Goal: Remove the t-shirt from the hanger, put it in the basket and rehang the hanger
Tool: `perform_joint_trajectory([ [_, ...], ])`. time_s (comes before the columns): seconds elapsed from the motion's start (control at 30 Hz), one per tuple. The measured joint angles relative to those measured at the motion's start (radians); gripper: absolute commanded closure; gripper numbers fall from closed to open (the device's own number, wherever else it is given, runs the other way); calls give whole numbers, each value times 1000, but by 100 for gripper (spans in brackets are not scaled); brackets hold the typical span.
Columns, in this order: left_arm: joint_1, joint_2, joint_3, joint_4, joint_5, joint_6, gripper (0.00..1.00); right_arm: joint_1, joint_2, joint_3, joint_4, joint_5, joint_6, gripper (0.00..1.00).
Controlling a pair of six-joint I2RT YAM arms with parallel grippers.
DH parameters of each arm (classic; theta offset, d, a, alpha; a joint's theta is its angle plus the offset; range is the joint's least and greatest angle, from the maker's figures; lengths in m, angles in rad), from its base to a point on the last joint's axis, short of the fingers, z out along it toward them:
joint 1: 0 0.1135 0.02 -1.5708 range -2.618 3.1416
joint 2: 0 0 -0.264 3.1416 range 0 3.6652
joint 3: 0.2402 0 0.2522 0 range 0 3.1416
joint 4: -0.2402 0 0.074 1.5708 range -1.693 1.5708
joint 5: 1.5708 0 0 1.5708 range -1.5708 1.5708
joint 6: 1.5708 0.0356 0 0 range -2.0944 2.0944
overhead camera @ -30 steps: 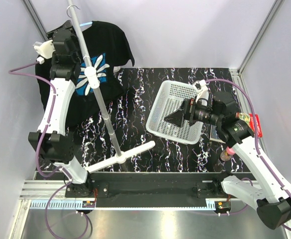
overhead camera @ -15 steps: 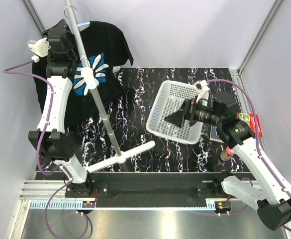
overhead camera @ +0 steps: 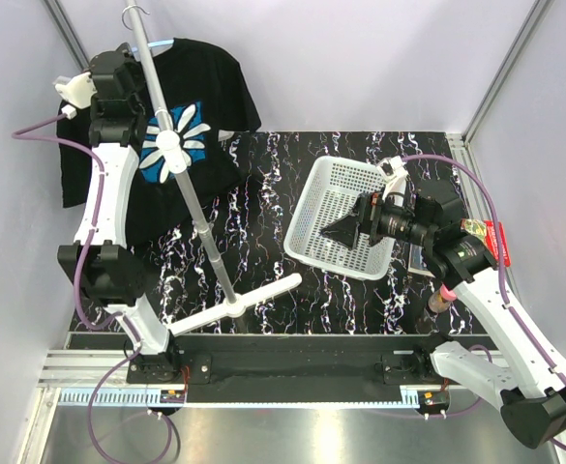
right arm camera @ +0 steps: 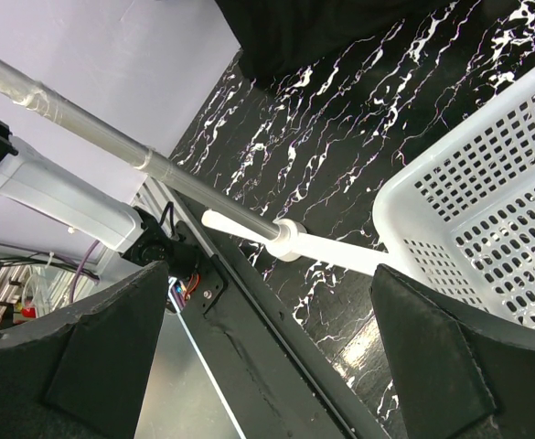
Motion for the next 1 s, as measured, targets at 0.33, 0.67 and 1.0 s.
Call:
perform_joint_trajectory([
  [0.33,1,25,85,-12,36,13,100,0,0,0,-7,0,0,0],
  [0.67,2,-37,85,-34,31,31,100,0,0,0,-7,0,0,0],
  [1.0,37,-266,-156,-29,10,42,100,1,0,-9,-13,1,0,0],
])
